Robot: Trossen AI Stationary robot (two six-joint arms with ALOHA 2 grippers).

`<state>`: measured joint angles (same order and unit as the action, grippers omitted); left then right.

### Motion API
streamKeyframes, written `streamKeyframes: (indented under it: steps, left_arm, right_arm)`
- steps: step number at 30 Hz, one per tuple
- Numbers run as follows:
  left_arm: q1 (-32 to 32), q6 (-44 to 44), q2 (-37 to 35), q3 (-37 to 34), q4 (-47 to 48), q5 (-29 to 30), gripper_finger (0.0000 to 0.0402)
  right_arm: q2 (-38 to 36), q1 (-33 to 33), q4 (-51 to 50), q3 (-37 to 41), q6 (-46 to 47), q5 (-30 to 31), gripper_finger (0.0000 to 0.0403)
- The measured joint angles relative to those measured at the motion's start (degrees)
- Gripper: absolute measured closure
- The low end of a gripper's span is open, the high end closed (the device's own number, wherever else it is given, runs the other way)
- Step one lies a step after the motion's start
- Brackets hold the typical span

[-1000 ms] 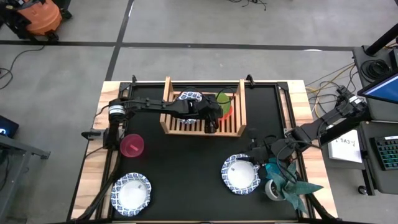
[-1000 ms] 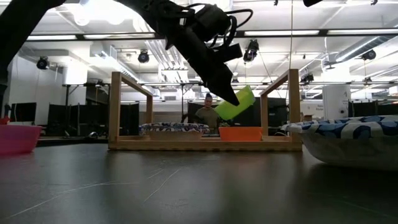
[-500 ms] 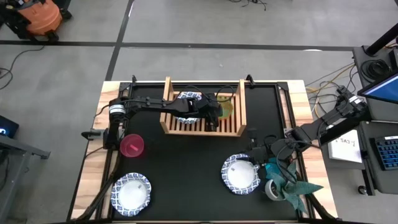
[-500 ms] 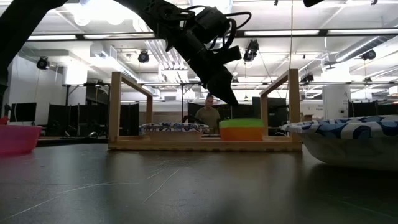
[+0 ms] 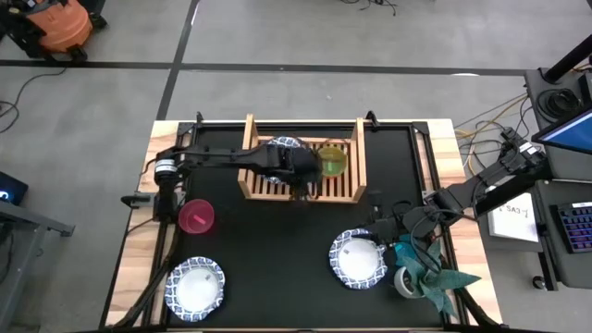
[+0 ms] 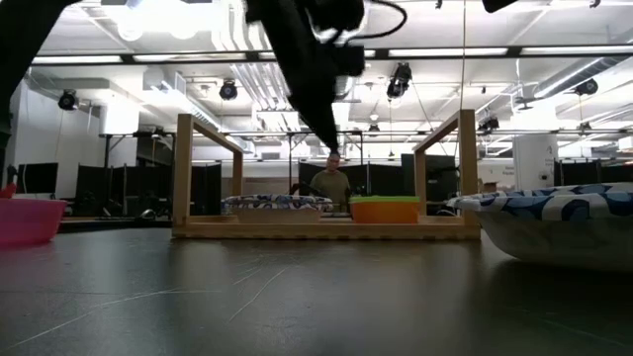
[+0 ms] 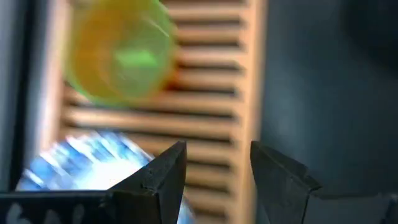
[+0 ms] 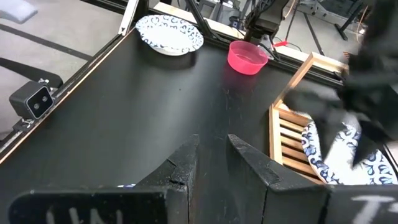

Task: Place and stack bowls onto a shelf
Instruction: Stack the large white bowl on top of the large white bowl on the shelf

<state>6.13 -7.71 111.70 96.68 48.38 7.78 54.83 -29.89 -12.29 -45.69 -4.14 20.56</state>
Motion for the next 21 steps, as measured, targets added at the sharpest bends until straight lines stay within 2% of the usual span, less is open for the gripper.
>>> streamKeyframes:
  steps: [3, 6, 14, 18, 21]
  left_arm:
    - [-3.9, 5.7, -0.1, 4.1, 11.8, -1.5, 0.0241]
    - [-8.5, 9.4, -0.2, 5.7, 19.2, -1.5, 0.0242]
    - [-20.3, 17.2, -1.0, 3.5, 26.6, -1.5, 0.0242]
    - [-24.8, 28.0, -1.3, 3.2, 32.9, -1.6, 0.0242]
    - [-28.0, 37.2, -1.3, 3.1, 36.9, -4.8, 0.0242]
  right_arm:
    - [0.0, 0.0, 0.1, 0.0, 0.0, 0.0, 0.0335]
    - [0.0, 0.0, 0.1, 0.0, -0.1, 0.0, 0.0335]
    - [0.0, 0.0, 0.6, 0.0, -0.5, 0.0, 0.0335]
    - [0.0, 0.0, 0.6, 0.0, -1.0, 0.0, 0.0335]
    - [0.0, 0.0, 0.7, 0.0, -1.5, 0.3, 0.0335]
